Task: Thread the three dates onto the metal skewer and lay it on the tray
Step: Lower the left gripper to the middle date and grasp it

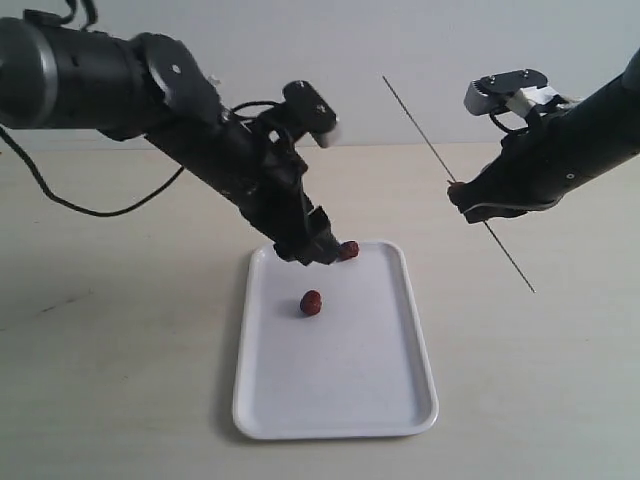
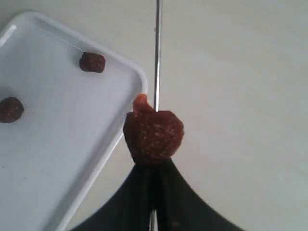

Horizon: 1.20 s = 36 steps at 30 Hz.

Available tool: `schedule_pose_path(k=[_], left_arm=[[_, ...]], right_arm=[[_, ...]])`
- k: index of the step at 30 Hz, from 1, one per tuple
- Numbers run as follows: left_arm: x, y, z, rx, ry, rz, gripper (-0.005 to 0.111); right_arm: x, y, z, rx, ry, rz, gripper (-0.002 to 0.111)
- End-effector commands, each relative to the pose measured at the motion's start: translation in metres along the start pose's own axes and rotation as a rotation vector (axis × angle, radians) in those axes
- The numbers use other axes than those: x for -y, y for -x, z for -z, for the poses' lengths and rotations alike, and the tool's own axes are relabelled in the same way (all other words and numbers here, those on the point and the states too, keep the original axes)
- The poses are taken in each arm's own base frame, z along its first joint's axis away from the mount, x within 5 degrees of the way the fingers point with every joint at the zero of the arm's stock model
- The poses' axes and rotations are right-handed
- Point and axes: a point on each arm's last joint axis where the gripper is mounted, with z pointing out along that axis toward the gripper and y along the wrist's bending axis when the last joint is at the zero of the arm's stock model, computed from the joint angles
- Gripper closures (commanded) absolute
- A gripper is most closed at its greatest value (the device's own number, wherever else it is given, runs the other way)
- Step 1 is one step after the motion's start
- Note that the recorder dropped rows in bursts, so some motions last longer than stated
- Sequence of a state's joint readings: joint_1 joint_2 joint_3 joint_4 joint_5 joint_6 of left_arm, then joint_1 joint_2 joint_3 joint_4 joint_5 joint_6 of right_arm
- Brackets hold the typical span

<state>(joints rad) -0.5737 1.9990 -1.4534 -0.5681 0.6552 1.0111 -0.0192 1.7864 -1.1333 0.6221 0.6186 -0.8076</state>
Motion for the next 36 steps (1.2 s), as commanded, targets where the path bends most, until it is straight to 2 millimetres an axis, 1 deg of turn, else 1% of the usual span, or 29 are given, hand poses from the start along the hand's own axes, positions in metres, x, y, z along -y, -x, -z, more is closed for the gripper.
schedule_pose_path(k=[1, 3, 4, 8, 11, 13, 16, 17, 23, 26, 27, 31, 36], left_arm=[[0.009, 0.001, -0.016, -0.125, 0.085, 0.104, 0.037], [0.008, 0.001, -0.023, -0.168, 0.084, 0.191, 0.037], [0.007, 0.002, -0.027, -0.178, 0.081, 0.265, 0.037], [0.001, 0.009, -0.038, -0.162, 0.1, 0.443, 0.037], [-0.002, 0.012, -0.046, -0.18, 0.112, 0.517, 0.038], [-0.004, 0.01, -0.051, -0.243, 0.127, 0.548, 0.038], [-0.005, 0.003, -0.059, -0.357, 0.147, 0.563, 0.038], [-0.001, 0.003, -0.064, -0.393, 0.158, 0.549, 0.038], [0.015, 0.009, -0.072, -0.405, 0.159, 0.516, 0.038], [0.016, 0.006, -0.077, -0.424, 0.173, 0.524, 0.038], [0.016, 0.002, -0.081, -0.443, 0.171, 0.532, 0.038], [0.018, -0.006, -0.089, -0.495, 0.164, 0.542, 0.038], [0.016, -0.003, -0.09, -0.448, 0.174, 0.537, 0.038]], right_arm=[[0.002, -0.001, 0.006, -0.008, -0.027, -0.009, 0.108], [0.002, -0.001, 0.006, -0.01, -0.025, -0.009, 0.108], [0.002, -0.001, 0.006, -0.01, -0.025, -0.009, 0.108], [0.002, -0.001, 0.006, -0.014, -0.021, -0.007, 0.108], [0.002, -0.001, 0.006, -0.015, -0.022, -0.006, 0.108], [0.002, -0.001, 0.006, -0.015, -0.022, -0.006, 0.108], [0.002, -0.001, 0.006, -0.013, -0.023, -0.006, 0.108], [0.002, -0.001, 0.006, -0.012, -0.024, -0.006, 0.108], [0.002, -0.001, 0.006, -0.012, -0.024, -0.006, 0.108], [0.002, -0.001, 0.006, -0.012, -0.024, -0.006, 0.108], [0.002, -0.001, 0.006, -0.012, -0.024, -0.006, 0.108], [0.002, -0.001, 0.006, -0.013, -0.022, -0.007, 0.108], [0.002, -0.001, 0.006, -0.014, -0.02, -0.007, 0.108]])
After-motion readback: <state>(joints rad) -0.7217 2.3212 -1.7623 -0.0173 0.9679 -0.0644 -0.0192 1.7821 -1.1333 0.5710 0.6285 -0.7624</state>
